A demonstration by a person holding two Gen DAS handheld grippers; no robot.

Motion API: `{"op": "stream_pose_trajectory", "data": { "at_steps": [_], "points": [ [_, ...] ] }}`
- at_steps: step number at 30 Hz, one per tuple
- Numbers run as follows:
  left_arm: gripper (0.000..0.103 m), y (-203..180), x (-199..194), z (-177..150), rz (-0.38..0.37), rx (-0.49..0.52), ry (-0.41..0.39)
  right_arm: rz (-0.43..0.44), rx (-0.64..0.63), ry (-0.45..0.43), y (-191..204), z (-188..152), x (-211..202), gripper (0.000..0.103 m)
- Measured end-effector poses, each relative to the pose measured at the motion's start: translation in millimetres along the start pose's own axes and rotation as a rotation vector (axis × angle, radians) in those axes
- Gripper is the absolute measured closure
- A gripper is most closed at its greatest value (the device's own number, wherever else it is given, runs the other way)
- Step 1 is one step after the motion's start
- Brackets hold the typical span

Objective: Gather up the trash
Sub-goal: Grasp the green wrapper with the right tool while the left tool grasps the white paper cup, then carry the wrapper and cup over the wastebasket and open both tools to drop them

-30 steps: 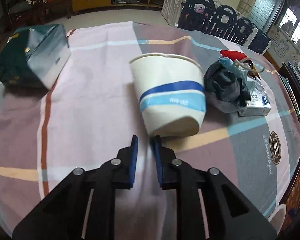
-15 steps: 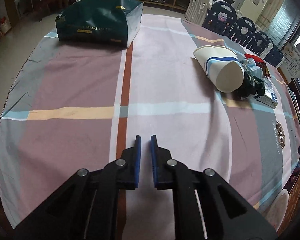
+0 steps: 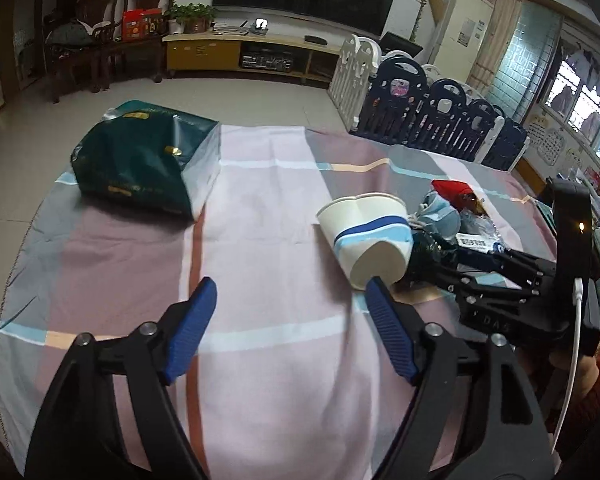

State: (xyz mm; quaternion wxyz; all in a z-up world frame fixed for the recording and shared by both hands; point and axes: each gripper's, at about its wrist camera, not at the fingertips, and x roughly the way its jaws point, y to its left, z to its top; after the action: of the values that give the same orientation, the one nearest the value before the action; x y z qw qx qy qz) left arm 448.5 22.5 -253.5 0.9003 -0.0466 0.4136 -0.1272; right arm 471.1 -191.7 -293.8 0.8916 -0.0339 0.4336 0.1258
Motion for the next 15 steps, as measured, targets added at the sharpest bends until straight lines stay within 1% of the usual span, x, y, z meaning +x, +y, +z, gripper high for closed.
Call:
{"op": "stream_pose_trajectory", "data": {
  "at_steps": [1,3,5,6,9,11,13,14,15],
  "points": [
    [0.014,-4.4,6.4,3.2,-0.016,0.005,0.007,0.008,0.004,0.002,-0.5,-3.7,-4.8,0.058],
    [0.013,-15.6,21.8,9.4,-0.053,0.014,0.017,0.023,0.012,0.009,-2.4,-15.6,-17.1,0.060],
    [0.009,-28.3,38.9,13.0,-0.073,0.039,0.037,0.009,0.020,0.010,-4.2,-30.3,-33.2,0.060],
    [0.007,-35.6,47.3,13.8,-0.072,0.062,0.049,0.001,0.032,0.009,-6.2,-39.9,-44.1,0.060],
    [0.007,-57.9,75.2,14.3,-0.024,0.134,0.077,0.006,0.089,0.001,-14.0,-69.6,-76.4,0.060],
    [0.008,-63.7,89.5,14.8,-0.021,0.140,0.083,0.011,0.131,0.004,-18.1,-89.1,-93.6,0.060],
    [0.027,-63.0,96.3,15.3,-0.053,0.124,0.075,0.024,0.187,0.003,-21.5,-109.1,-109.9,0.060],
    [0.033,-61.9,98.6,15.4,-0.061,0.118,0.087,0.028,0.207,0.003,-22.1,-116.5,-115.0,0.060],
    [0.033,-60.4,98.1,14.3,-0.067,0.109,0.086,0.023,0.224,0.003,-22.6,-124.7,-120.5,0.060]
  ]
}}
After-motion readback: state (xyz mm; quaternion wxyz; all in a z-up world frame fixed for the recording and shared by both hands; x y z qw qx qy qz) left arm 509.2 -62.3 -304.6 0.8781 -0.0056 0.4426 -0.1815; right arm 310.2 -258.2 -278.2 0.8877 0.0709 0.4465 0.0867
